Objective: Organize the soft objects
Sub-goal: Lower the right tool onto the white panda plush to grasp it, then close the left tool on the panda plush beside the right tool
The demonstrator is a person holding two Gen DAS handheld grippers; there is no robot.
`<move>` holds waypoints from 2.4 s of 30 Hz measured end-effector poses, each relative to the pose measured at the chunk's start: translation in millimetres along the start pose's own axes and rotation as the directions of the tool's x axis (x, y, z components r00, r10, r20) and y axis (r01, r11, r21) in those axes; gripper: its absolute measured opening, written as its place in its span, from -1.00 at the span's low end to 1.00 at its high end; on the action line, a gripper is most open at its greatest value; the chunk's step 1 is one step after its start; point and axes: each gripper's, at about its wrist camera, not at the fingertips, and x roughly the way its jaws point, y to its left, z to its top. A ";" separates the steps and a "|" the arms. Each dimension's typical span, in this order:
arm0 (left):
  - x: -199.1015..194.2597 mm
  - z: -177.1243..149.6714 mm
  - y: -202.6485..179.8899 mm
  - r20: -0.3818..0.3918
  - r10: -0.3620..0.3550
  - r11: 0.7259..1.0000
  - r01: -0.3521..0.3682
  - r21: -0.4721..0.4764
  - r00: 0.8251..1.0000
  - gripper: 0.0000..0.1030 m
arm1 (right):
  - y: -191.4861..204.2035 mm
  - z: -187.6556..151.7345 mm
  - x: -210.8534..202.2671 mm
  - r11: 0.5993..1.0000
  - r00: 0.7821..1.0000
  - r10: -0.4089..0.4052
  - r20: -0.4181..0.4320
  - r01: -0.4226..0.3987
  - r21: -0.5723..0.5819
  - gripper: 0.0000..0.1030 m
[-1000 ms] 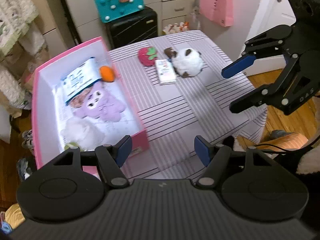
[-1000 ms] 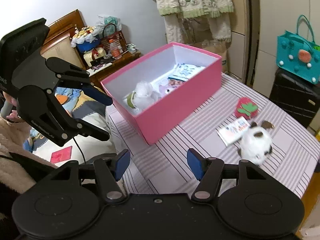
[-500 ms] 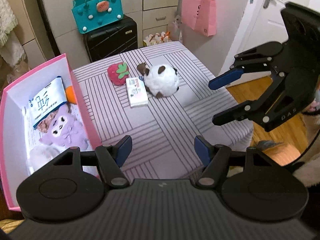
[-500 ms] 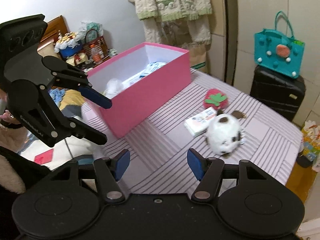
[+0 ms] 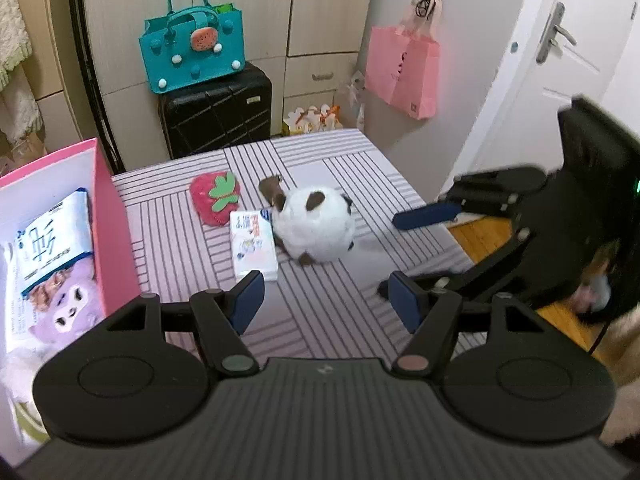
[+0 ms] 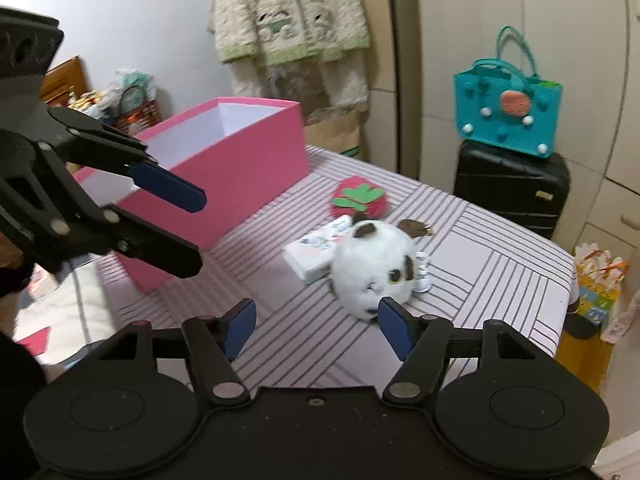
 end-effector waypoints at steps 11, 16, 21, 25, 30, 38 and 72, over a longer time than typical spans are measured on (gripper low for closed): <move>52.9 7.6 3.8 0.035 -0.001 0.995 0.004 -0.102 0.999 0.37 | -19.6 -21.4 51.3 0.990 0.983 -0.133 0.123 0.127 0.061 0.45; 76.0 7.3 10.5 0.060 0.020 0.985 -0.009 -0.172 0.998 0.38 | -17.1 -20.0 63.1 0.988 0.980 -0.155 0.127 0.156 0.007 0.49; 96.2 8.8 8.5 0.065 0.073 0.981 -0.060 -0.182 0.995 0.38 | -19.8 -16.4 66.4 0.985 0.975 -0.172 0.143 0.169 0.031 0.49; 105.7 9.8 7.0 0.069 0.068 0.981 -0.055 -0.185 0.995 0.38 | -18.6 -14.9 71.8 0.987 0.979 -0.159 0.126 0.156 0.037 0.49; 110.8 8.3 6.8 0.090 0.083 0.981 -0.065 -0.185 0.993 0.32 | -15.4 -17.3 74.8 0.985 0.975 -0.171 0.143 0.166 0.046 0.39; 112.2 5.5 4.8 0.087 0.082 0.985 -0.067 -0.161 0.993 0.16 | -8.6 -20.4 72.0 0.980 0.970 -0.197 0.140 0.191 0.055 0.16; 17.3 -20.9 -7.6 -0.098 -0.097 0.988 0.085 -0.126 0.990 0.10 | 75.7 -4.1 0.8 0.986 0.987 -0.155 -0.049 0.151 -0.067 0.17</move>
